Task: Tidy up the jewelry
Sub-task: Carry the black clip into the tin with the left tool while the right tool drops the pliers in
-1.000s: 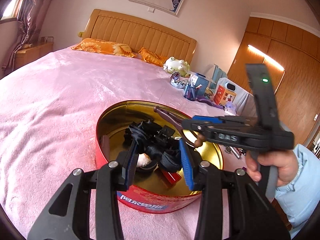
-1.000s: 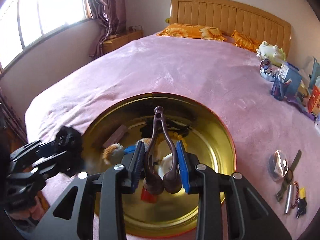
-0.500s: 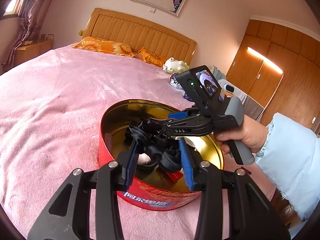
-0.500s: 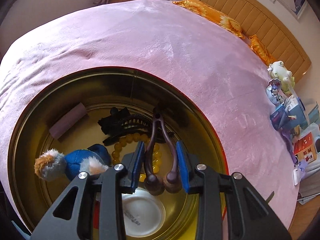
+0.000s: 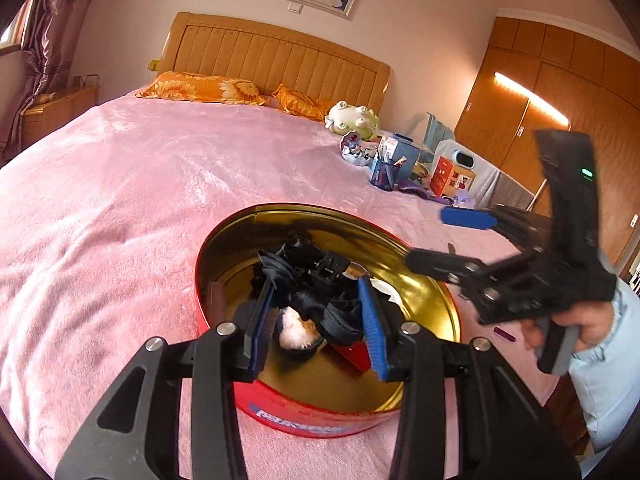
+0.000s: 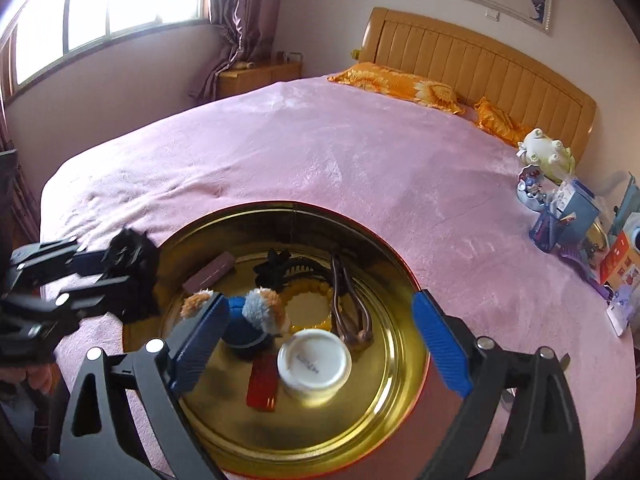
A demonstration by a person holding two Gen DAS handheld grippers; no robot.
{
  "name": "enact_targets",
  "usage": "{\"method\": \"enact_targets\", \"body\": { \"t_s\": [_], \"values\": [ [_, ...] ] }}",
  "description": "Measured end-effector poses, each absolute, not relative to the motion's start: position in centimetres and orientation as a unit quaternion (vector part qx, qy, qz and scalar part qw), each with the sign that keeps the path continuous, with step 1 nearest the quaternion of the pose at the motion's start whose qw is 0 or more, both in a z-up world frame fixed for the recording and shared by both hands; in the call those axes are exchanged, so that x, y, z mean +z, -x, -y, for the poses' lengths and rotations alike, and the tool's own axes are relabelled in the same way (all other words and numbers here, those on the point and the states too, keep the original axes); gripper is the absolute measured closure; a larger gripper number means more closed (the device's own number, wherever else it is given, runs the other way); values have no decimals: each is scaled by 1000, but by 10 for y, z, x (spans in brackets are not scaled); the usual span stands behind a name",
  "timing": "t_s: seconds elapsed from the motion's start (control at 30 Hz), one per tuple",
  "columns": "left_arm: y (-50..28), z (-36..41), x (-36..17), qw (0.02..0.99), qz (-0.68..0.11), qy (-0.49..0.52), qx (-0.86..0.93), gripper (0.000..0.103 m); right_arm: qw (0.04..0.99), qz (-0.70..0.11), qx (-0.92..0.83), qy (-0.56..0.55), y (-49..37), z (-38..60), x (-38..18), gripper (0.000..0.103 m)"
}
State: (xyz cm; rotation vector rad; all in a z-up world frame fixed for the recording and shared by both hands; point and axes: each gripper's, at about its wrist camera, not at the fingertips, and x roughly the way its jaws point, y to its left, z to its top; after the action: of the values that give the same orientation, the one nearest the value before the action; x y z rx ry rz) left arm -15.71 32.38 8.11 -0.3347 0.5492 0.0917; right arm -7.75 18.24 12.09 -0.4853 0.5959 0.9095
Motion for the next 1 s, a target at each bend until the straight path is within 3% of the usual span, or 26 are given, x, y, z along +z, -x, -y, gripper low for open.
{"method": "enact_targets", "body": {
  "t_s": [0.13, 0.5, 0.7, 0.73, 0.8, 0.9, 1.0],
  "values": [
    [123, -340, 79, 935, -319, 146, 44, 63, 867, -235, 388, 206, 114, -139, 127, 6],
    [35, -348, 44, 870, -482, 96, 45, 62, 866, -239, 404, 170, 138, -94, 124, 6],
    [33, -349, 26, 853, -508, 105, 52, 61, 860, -228, 422, 175, 146, -91, 125, 6],
    [34, -348, 29, 854, -506, 106, 54, 58, 859, -230, 422, 176, 145, -91, 123, 6],
    [38, -345, 37, 862, -491, 108, 57, 40, 859, -239, 417, 175, 142, -91, 119, 6],
    [45, -337, 55, 882, -455, 115, 43, 22, 860, -251, 417, 155, 137, -85, 117, 6],
    [49, -329, 68, 894, -432, 120, 22, 15, 863, -250, 417, 137, 135, -75, 119, 6]
  ]
}}
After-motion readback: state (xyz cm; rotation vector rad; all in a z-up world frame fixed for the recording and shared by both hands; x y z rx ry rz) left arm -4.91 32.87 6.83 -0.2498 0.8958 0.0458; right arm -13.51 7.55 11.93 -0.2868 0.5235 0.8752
